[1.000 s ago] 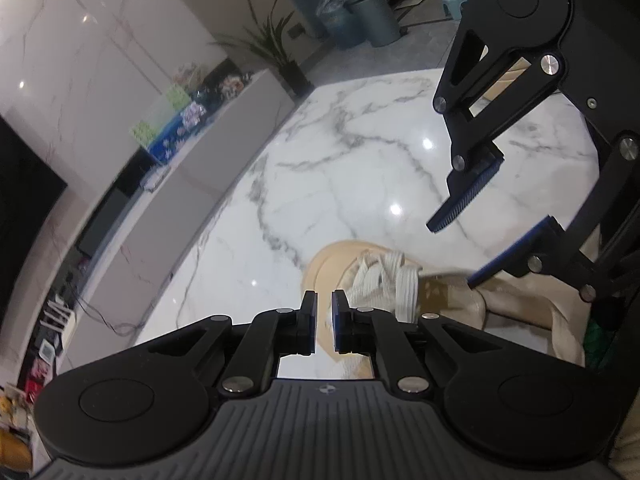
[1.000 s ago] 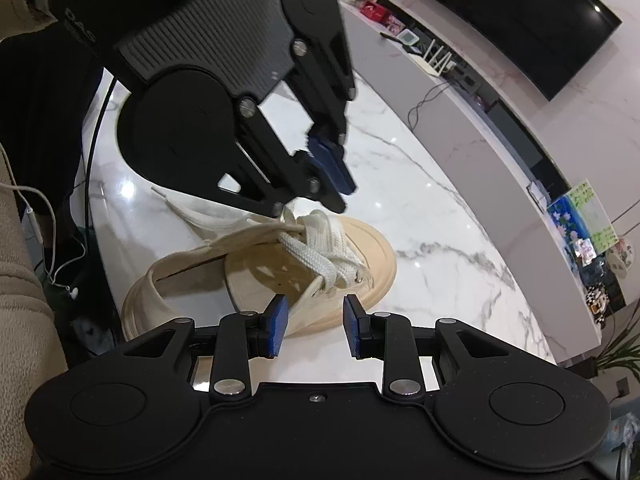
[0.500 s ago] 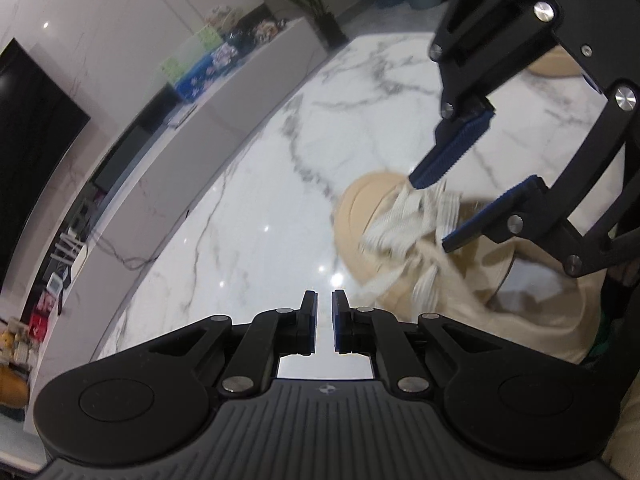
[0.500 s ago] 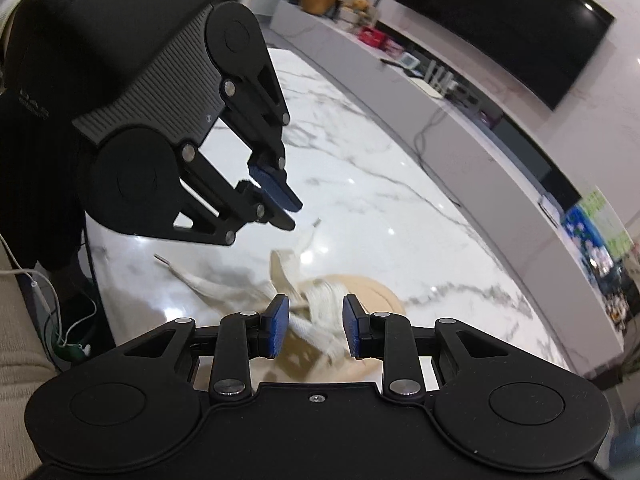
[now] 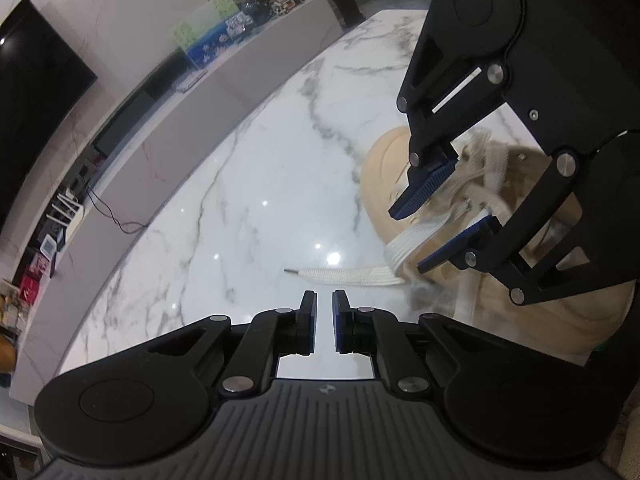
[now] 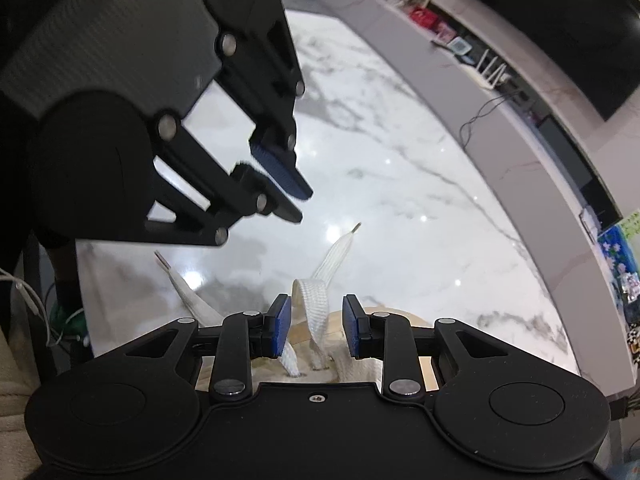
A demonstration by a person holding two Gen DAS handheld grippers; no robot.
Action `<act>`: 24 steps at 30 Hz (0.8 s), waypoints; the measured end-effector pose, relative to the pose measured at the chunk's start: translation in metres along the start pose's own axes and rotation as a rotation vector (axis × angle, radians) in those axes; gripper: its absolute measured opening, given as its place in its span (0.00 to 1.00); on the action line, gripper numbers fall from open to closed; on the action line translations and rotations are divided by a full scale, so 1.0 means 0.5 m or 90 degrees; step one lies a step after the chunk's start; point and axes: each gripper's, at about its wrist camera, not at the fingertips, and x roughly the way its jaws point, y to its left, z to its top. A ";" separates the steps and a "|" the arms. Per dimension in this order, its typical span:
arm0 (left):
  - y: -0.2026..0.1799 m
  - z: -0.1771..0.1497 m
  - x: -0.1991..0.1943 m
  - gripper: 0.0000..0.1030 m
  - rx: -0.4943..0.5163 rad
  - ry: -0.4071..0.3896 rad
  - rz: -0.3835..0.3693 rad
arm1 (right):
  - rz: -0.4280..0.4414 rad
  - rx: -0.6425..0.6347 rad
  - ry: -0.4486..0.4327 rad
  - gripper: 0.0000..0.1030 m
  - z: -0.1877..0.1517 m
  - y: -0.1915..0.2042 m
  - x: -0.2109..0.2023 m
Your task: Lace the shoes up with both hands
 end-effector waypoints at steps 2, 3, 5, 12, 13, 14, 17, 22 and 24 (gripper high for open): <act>0.004 -0.005 0.002 0.07 -0.005 0.003 -0.003 | 0.007 0.008 0.006 0.01 0.002 -0.004 0.010; 0.007 -0.007 0.003 0.07 -0.008 0.004 -0.005 | 0.008 0.013 0.008 0.00 0.003 -0.007 0.013; 0.007 -0.010 0.003 0.08 -0.010 0.005 -0.006 | 0.006 0.018 0.003 0.00 0.005 -0.007 0.014; -0.002 -0.010 -0.009 0.08 -0.008 0.003 -0.017 | -0.013 0.053 -0.082 0.00 0.014 -0.014 -0.054; -0.005 -0.010 -0.012 0.08 -0.009 0.000 -0.022 | -0.016 0.058 -0.100 0.00 0.015 -0.015 -0.068; -0.008 -0.009 -0.015 0.08 -0.010 -0.003 -0.026 | -0.019 0.062 -0.112 0.00 0.015 -0.015 -0.076; -0.023 -0.009 -0.030 0.08 -0.005 -0.008 -0.032 | -0.040 0.075 -0.145 0.00 0.014 -0.013 -0.124; -0.046 -0.009 -0.055 0.08 0.012 -0.015 -0.024 | -0.077 0.078 -0.157 0.00 -0.004 -0.001 -0.180; -0.055 -0.007 -0.066 0.08 0.019 -0.019 -0.018 | -0.085 0.084 -0.159 0.00 -0.012 0.005 -0.202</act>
